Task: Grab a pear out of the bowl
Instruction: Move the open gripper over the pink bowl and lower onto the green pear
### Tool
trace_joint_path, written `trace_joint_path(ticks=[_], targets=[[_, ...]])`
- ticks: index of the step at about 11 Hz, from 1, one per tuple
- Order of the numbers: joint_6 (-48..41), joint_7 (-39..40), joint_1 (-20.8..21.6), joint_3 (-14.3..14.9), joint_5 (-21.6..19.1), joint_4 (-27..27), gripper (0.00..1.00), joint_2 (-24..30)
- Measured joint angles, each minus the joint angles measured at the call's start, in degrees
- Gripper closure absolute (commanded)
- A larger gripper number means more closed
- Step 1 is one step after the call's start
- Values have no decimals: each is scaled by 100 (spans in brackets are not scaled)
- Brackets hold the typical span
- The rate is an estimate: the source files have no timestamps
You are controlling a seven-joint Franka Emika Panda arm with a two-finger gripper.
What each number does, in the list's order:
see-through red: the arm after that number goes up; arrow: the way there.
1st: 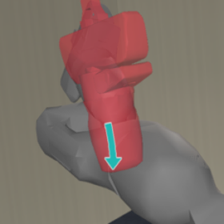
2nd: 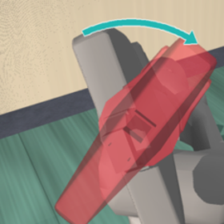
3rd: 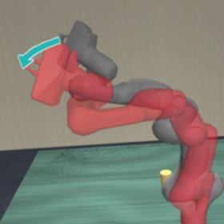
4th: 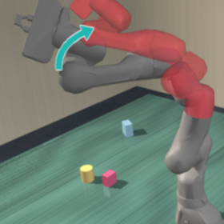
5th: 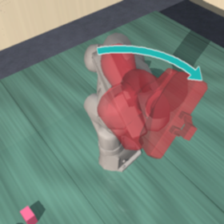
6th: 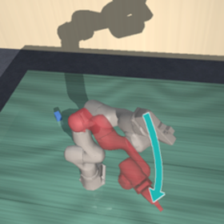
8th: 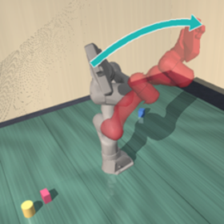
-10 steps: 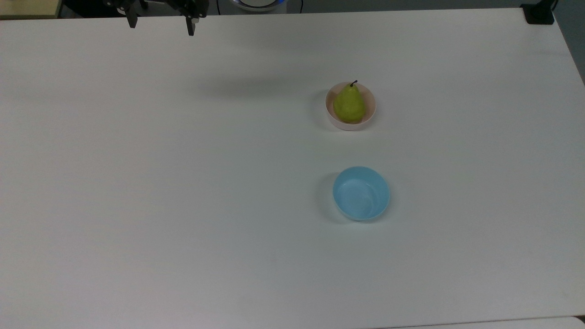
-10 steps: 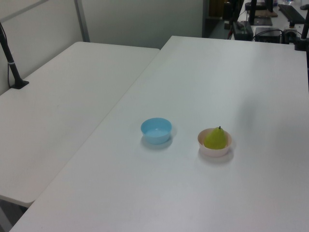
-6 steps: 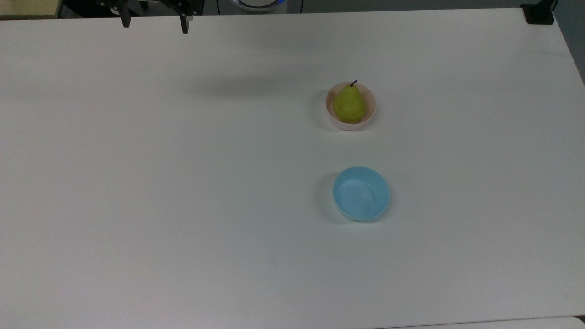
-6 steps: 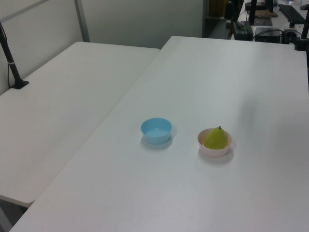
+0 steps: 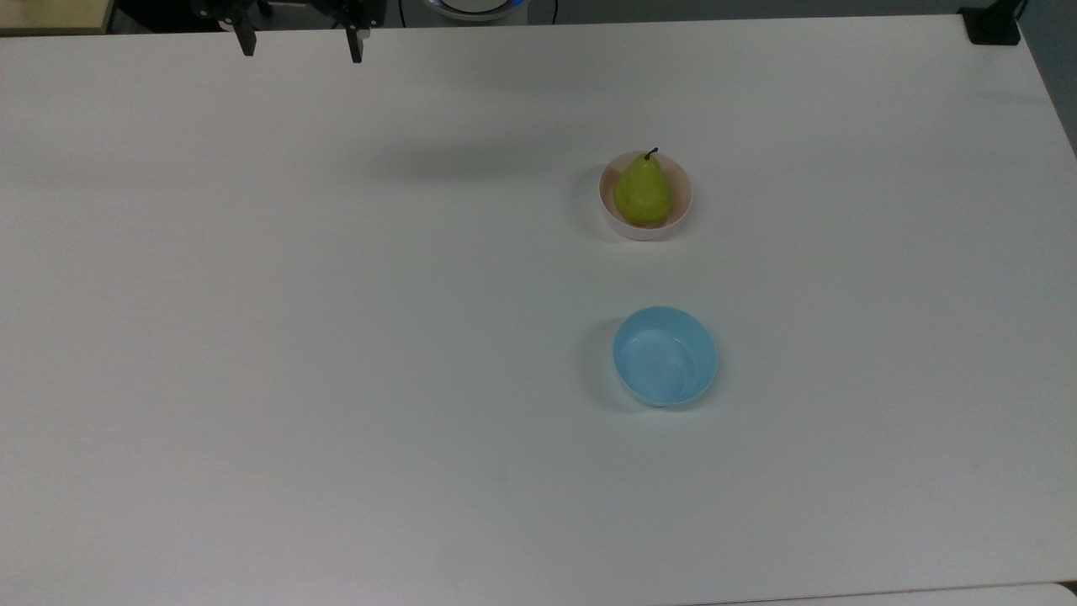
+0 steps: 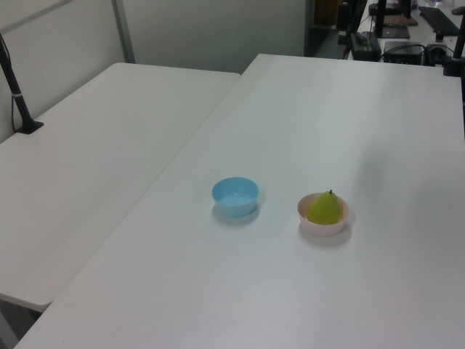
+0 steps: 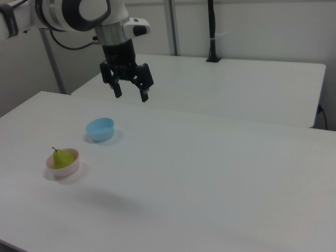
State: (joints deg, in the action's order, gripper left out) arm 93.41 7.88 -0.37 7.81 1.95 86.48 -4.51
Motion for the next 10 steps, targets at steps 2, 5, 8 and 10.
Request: trace_joint_path(ticks=[2,5,8,10], targets=[[0,1,17,-29,-70,4,0,-2],[0,11,378,-53,-81,92,0,-123],[0,-30,881,-221,-97,245,0,-489],[2,-42,1305,-277,-100,382,0,-705]])
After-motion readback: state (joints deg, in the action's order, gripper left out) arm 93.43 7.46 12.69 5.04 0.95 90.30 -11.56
